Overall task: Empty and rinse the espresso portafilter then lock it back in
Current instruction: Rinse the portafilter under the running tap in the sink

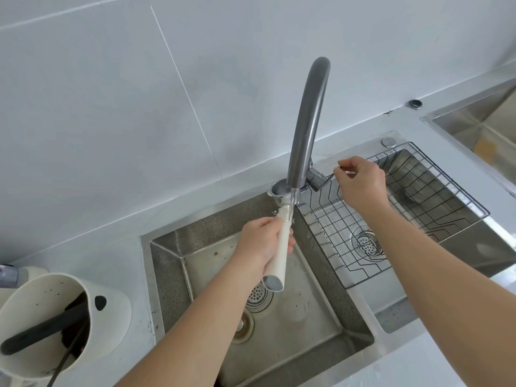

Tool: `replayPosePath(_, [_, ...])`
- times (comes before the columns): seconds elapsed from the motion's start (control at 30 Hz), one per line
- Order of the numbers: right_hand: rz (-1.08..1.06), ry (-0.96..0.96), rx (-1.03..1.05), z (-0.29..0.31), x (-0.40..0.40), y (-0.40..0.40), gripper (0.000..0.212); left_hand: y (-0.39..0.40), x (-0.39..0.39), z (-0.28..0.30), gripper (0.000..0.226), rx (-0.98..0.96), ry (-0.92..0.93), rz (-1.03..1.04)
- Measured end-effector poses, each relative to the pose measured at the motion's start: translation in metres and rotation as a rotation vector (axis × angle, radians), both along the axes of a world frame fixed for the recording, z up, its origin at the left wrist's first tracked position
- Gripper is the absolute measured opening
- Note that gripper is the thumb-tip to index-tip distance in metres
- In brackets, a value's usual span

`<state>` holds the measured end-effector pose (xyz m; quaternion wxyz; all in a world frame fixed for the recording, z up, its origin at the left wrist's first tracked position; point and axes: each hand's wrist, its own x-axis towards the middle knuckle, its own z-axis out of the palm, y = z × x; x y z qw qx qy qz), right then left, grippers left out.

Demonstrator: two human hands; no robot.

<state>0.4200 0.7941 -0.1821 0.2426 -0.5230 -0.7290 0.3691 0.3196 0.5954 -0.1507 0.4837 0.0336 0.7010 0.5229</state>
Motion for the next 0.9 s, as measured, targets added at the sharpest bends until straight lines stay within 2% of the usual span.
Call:
replayPosePath(0.13, [0.001,0.002,-0.014,0.0,0.001,-0.001,0.024,0.003,0.0,0.003,0.02,0.028,-0.169,0.091])
replayPosePath(0.33, [-0.002,0.002,-0.012,0.0,0.001,0.0,0.023,0.003,0.002,0.008,0.023,0.045,-0.311,0.097])
replayPosePath(0.73, [-0.007,0.013,-0.004,-0.005,0.002,0.002,0.023,-0.034,-0.002,0.013,0.028,0.065,-0.5,0.049])
replayPosePath(0.9, [-0.003,0.013,-0.008,-0.002,0.001,0.003,0.023,-0.048,-0.003,0.012,0.033,0.024,-0.505,0.021])
